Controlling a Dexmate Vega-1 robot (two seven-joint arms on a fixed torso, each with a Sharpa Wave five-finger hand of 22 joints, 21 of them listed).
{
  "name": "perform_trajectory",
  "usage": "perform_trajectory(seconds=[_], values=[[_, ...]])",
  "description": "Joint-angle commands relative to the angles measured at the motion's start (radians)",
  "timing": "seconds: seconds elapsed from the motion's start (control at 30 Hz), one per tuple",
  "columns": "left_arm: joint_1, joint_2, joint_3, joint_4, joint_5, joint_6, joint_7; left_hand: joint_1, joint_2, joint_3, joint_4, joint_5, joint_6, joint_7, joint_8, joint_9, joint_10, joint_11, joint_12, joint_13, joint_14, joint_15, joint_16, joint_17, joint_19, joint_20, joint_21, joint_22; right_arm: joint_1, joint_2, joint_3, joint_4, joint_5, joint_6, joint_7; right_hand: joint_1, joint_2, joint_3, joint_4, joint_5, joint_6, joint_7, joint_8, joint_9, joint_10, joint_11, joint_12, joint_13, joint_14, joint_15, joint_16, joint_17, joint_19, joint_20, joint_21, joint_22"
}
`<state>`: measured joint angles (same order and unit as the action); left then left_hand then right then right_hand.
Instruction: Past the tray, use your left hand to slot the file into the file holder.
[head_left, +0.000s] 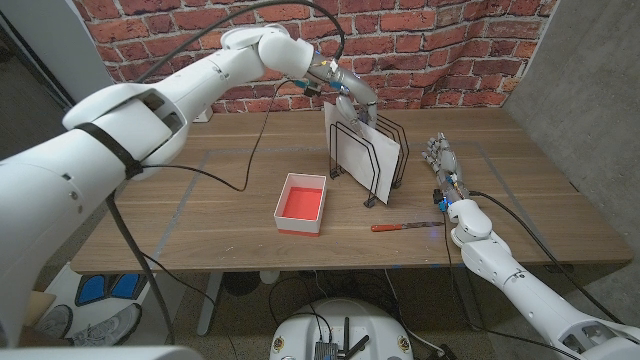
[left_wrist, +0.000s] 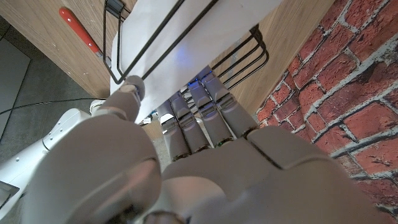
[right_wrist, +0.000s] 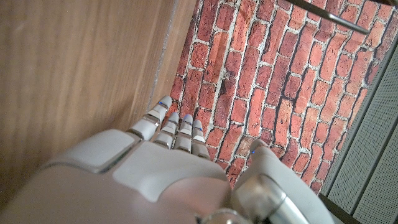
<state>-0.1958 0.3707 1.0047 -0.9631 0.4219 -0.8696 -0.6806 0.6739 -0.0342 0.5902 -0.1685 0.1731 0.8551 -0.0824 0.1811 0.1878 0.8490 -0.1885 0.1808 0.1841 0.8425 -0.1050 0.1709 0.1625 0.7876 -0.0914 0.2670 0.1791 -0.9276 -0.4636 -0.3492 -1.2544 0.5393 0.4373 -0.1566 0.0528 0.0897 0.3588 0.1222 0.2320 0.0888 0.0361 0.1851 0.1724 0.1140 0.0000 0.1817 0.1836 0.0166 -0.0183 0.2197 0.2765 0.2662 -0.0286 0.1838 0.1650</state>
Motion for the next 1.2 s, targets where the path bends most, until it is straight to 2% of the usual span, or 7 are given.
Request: perform_trajectory(seconds=[0.03,0.3,0.77,0.97,1.2], values=[[-0.006,0.000,-0.006,-0.002,-0.010,0.010,0.006,-0.011,-0.013,-0.008,0.005,0.002,-0.019,0.000,-0.001,0.002,-0.011,-0.002,-0.001,0.003,-0.010,-0.111,-0.003,0.003,-0.011,-0.084,-0.006,0.003,0.006,0.002,0.000,0.008,0.002,0.001,0.003,-0.006,0.036,0.007,-0.002,-0.003,0.003,-0.004,0.002,0.003,0.008,-0.004,0.009,0.002,0.008,0.003,0.005,0.002,0.008,0.000,0.005,0.002],[0.003,0.011,-0.014,-0.028,-0.038,0.025,-0.020,-0.021,-0.012,-0.009,0.009,0.003,-0.017,0.001,0.004,0.001,-0.009,0.000,0.004,0.002,-0.009,-0.113,0.001,0.004,-0.002,-0.082,-0.005,0.003,0.003,0.001,0.000,0.005,0.002,0.002,0.001,-0.006,0.036,0.008,-0.002,-0.003,0.004,-0.005,0.002,0.003,0.008,-0.003,0.009,0.002,0.008,0.004,0.004,0.001,0.008,0.001,0.006,0.002],[0.039,0.053,-0.046,-0.128,-0.035,0.065,-0.023,-0.024,-0.008,-0.006,0.007,0.005,-0.020,0.001,0.004,0.000,-0.010,0.001,0.005,0.002,-0.002,-0.114,0.004,0.004,0.004,-0.083,-0.006,0.003,-0.003,0.000,-0.001,-0.004,-0.001,0.004,-0.001,-0.006,0.035,0.008,-0.002,-0.004,0.003,-0.004,0.002,0.003,0.008,-0.002,0.009,0.002,0.009,0.003,0.005,0.002,0.009,0.002,0.005,0.003],[0.049,0.064,-0.055,-0.159,-0.019,0.082,-0.021,-0.030,-0.017,-0.007,0.004,0.005,-0.050,0.001,-0.003,-0.002,-0.031,-0.004,0.001,0.001,-0.018,-0.114,-0.001,0.002,-0.008,-0.084,-0.016,0.002,-0.005,-0.001,-0.001,-0.007,-0.002,0.004,-0.002,-0.006,0.035,0.009,-0.003,-0.004,0.003,-0.004,0.002,0.003,0.008,-0.003,0.009,0.002,0.009,0.005,0.005,0.002,0.009,0.005,0.006,0.003],[0.056,0.075,-0.062,-0.191,-0.021,0.104,-0.037,-0.039,-0.040,-0.016,0.000,0.003,-0.079,0.000,-0.004,-0.003,-0.066,0.005,-0.004,0.000,-0.059,-0.109,-0.008,0.000,-0.036,-0.082,-0.033,0.001,-0.012,-0.003,0.001,-0.015,-0.003,0.004,-0.006,-0.007,0.035,0.008,-0.002,-0.004,0.004,-0.004,0.002,0.003,0.008,-0.003,0.009,0.002,0.010,0.004,0.006,0.002,0.010,0.006,0.006,0.003]])
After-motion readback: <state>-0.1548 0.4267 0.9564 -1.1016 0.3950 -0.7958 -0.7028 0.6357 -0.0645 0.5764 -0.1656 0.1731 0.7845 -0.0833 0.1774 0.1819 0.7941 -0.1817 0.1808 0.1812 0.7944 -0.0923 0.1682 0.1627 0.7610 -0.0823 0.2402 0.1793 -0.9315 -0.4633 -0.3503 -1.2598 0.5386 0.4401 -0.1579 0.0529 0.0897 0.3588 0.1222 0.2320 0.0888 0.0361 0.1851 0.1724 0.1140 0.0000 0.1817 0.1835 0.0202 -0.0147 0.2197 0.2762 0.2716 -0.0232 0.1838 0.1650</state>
